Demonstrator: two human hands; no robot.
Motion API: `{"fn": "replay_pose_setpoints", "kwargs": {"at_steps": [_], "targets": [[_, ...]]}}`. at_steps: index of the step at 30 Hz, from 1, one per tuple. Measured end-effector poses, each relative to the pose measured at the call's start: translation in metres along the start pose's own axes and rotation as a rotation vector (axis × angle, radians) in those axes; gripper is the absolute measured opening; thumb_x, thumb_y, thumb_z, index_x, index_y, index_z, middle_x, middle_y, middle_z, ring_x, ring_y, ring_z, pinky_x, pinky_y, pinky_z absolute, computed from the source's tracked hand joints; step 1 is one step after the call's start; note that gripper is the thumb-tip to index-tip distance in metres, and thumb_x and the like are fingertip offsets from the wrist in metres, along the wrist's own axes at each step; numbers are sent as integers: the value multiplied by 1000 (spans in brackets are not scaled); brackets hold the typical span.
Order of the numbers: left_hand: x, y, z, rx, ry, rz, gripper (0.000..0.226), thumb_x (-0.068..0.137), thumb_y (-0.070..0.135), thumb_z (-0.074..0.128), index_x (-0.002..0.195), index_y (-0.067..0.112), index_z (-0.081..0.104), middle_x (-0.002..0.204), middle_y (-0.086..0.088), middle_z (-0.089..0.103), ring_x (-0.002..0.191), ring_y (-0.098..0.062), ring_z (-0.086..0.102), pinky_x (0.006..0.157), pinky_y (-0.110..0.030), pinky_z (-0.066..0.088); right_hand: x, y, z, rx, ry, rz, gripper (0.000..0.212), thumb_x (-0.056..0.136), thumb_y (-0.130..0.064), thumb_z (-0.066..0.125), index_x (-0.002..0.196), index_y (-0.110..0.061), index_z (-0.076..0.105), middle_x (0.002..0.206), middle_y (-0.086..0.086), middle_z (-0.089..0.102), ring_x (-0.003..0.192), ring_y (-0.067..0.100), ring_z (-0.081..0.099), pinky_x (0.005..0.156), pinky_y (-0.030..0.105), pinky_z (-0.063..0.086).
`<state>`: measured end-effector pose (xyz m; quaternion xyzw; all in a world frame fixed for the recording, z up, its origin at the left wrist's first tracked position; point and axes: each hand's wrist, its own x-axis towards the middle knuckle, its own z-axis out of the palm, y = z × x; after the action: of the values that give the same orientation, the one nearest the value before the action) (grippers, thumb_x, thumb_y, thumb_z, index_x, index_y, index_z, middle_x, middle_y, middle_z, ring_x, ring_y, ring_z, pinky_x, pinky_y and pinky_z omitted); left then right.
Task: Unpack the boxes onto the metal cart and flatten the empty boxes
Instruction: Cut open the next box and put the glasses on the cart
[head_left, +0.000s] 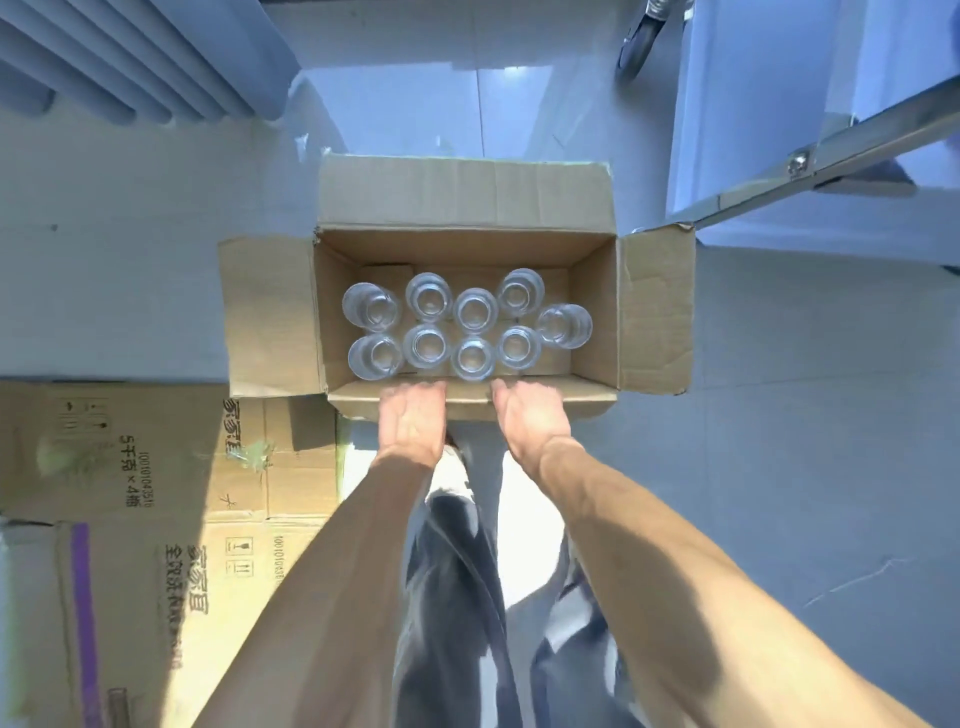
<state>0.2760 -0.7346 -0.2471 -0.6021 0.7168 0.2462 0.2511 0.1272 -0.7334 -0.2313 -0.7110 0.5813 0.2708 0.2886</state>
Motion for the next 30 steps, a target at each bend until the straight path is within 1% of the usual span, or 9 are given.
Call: {"fn": "replay_pose_setpoints", "kwargs": {"at_steps": [5,11,17,20,21,24,26,28,30], "targets": [[-31,33,26,-27,4,-74,29,91,7,50,110,24,63,106,-2,70,103,-25,62,94,-35,42,-33,16,31,-91,3,-51,39,92,1,44,129,-11,45,104,2,68,96,26,67,66,31,40],[-53,86,65,23,75,-119,39,87,0,50,112,27,65,101,-1,71,100,-23,64,91,-33,42,-68,58,67,-190,56,-111,51,87,-5,61,134,-8,41,112,1,66,102,22,67,68,28,44],[-73,154,80,-102,12,-130,30,88,1,48,105,21,64,102,-6,70,99,-27,63,88,-34,45,-93,113,92,-257,79,-107,39,94,-4,49,132,-13,45,109,-2,67,100,20,67,66,29,42],[-78,178,83,-131,-29,-158,31,89,-2,50,108,19,63,99,-7,69,94,-26,63,82,-35,48,-99,134,96,-369,108,-164,48,95,-6,48,141,-15,38,104,-5,68,94,14,68,63,24,43],[-81,184,84,-113,-56,-153,33,88,-4,49,109,19,62,99,-8,68,93,-26,62,80,-34,47,-103,139,94,-382,91,-164,49,94,-6,50,140,-14,38,103,-6,68,93,14,69,62,23,43],[-85,188,83,-119,-71,-139,35,88,-4,48,111,19,61,100,-8,68,93,-27,61,76,-33,44,-108,144,95,-355,78,-179,46,91,-8,55,134,-14,41,103,-6,67,94,14,69,62,23,43],[-82,189,78,-129,-145,-139,28,85,6,53,109,17,62,96,-8,66,89,-28,60,76,-31,46,-106,149,91,-303,57,-131,34,92,-15,54,125,-18,49,101,-3,67,92,17,69,60,24,41],[-73,186,73,-268,-231,-191,30,72,15,56,100,19,66,88,-4,66,83,-26,60,74,-27,50,-103,154,86,-189,15,-88,26,93,-27,52,117,-18,56,100,1,67,92,22,68,61,25,40],[-59,182,62,-377,-274,-237,34,65,18,54,95,22,69,88,-3,68,83,-26,62,72,-26,50,-94,162,81,-67,-33,-49,27,95,-34,47,113,-17,58,100,5,64,97,26,66,65,27,41]]}}
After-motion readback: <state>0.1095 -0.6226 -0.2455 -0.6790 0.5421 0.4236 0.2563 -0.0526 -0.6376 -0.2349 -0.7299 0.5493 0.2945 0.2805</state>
